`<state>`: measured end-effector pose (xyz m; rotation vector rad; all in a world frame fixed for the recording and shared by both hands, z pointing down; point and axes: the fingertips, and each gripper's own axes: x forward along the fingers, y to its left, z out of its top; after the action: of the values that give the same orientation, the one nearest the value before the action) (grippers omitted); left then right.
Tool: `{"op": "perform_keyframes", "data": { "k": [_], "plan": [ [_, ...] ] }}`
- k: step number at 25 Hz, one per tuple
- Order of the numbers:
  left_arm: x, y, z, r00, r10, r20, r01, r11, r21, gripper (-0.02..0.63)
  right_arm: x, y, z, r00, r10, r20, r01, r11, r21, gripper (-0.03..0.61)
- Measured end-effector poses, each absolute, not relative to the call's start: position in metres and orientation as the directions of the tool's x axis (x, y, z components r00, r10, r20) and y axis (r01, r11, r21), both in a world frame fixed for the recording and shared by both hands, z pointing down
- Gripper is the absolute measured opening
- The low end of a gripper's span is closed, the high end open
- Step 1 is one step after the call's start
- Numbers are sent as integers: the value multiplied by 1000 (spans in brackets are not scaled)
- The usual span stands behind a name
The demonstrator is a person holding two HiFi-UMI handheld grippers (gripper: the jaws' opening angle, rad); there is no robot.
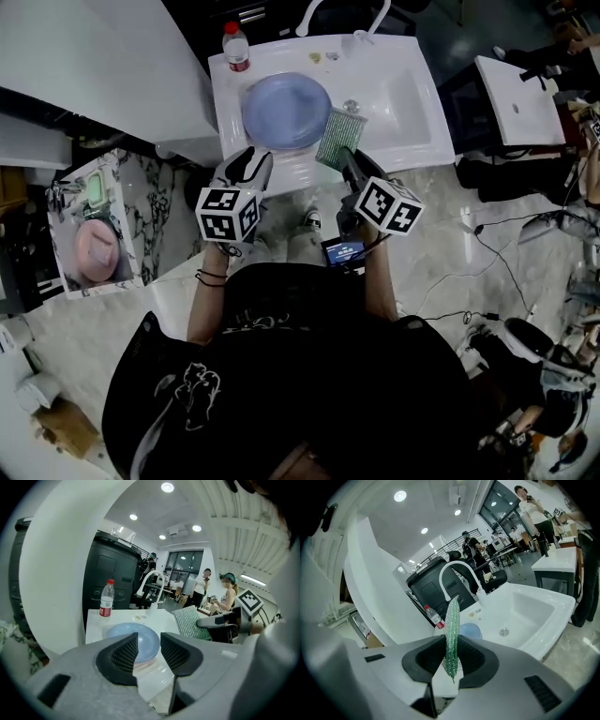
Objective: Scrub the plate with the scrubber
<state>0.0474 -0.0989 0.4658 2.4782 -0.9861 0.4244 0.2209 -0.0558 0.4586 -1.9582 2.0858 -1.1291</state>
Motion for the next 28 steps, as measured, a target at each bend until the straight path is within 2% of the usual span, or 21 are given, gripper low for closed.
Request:
{"op": "perform_keyframes", "data": {
  "k": [8,17,28],
  "plan": [
    [64,-103,495,564,-645,516,-824,-477,304,147,264,-71,470,-294,-853,430,-830,5,-558,80],
    [55,-100,532,469,-629,620,-883,-343,320,166,276,-73,482,-334,-839,430,-805,17,-593,80],
    [50,-128,580,480,-574,664,-860,-156,487,184,270,-99,495,-331,-820,468,-820,4,-573,80]
  ]
}}
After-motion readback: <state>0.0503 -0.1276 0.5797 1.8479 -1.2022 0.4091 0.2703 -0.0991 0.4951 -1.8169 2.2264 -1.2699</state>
